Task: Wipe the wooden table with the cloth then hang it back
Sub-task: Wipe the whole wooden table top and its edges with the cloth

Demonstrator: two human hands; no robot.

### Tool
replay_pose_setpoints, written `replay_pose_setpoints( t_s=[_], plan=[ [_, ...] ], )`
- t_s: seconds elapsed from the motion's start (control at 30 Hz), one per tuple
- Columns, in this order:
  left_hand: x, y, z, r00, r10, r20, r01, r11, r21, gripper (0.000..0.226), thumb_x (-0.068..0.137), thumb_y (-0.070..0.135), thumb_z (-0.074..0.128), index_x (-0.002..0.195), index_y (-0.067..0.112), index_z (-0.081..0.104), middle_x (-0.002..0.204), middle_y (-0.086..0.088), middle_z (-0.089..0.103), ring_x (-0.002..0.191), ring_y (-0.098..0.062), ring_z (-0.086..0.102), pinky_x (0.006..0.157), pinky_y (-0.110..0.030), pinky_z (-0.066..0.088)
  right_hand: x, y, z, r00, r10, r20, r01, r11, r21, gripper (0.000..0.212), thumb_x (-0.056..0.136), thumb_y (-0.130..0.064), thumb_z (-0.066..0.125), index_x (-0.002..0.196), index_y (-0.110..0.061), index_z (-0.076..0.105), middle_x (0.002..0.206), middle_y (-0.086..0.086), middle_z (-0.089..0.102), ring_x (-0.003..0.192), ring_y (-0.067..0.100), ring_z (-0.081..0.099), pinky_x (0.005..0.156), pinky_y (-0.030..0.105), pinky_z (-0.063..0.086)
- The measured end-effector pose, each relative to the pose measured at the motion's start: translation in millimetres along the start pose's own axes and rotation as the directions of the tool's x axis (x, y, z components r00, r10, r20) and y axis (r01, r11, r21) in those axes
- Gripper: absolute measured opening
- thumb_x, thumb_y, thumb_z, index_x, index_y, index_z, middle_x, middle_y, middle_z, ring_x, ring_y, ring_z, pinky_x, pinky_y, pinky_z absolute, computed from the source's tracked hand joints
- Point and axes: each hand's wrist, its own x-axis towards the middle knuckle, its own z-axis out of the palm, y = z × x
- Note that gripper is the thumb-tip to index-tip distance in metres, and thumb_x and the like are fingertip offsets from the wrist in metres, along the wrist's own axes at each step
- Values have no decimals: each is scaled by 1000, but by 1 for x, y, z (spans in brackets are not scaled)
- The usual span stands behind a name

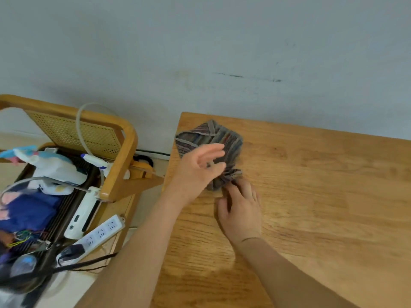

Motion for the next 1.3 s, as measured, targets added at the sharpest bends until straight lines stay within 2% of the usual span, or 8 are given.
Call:
replay_pose_setpoints(
  t_s=[0.1,0.27,0.43,0.67,0.87,0.97,1.07,1.3],
  plan=[
    [-19,-19,-1,881,-14,-473,144,960,240,29,88,4,53,100,27,66,104,13,64,104,-5,58,85,-19,41,-2,2,-16,994,65,-88,-38,959,280,21,84,-18,51,84,-12,71,89,2,66,87,22,62,77,42,51],
    [-16,-67,29,809,121,-575,207,857,472,23,93,14,50,108,22,66,114,4,62,111,-16,48,96,-26,38,47,-22,-49,980,61,-189,13,931,366,22,89,-11,59,109,-13,67,100,2,67,87,19,63,74,37,54],
    [17,-62,55,830,196,-522,149,824,547,28,95,30,39,116,24,57,123,9,60,122,-12,49,110,-49,28,97,-6,-10,865,-289,411,342,938,-61,49,101,-49,18,150,-43,21,160,-10,23,149,16,13,120,44,13],
    [29,-62,61,906,230,-356,156,599,785,33,99,32,32,126,21,48,143,0,43,141,-20,28,114,-52,22,152,39,-19,898,-192,395,344,867,-361,55,99,-56,16,152,-41,13,163,-5,10,150,23,7,112,51,14],
    [32,-61,63,898,190,-396,232,559,796,44,91,34,29,127,18,50,140,-1,48,137,-21,36,113,-51,26,216,-56,43,878,-253,406,381,883,-274,56,98,-49,25,145,-21,37,140,12,51,128,33,45,104,49,29],
    [34,-64,63,895,232,-381,216,522,825,41,90,33,32,125,20,49,138,0,50,136,-21,38,113,-50,27,257,-75,52,861,-198,469,306,938,-164,47,94,-52,32,93,-16,61,92,5,63,79,26,57,69,36,41],
    [37,-65,62,892,227,-390,230,515,826,39,90,32,33,124,21,48,139,1,48,135,-21,38,113,-50,27,282,-59,51,792,-193,579,270,962,-49,51,88,-62,37,68,-19,54,77,0,59,75,21,58,57,30,35],
    [34,-66,63,882,245,-403,234,515,825,37,91,32,34,123,20,50,138,1,49,135,-21,39,113,-48,26,286,61,-15,709,-9,705,51,998,-39,71,86,-75,36,98,-15,71,99,5,66,88,23,59,77,36,43]
  ],
)
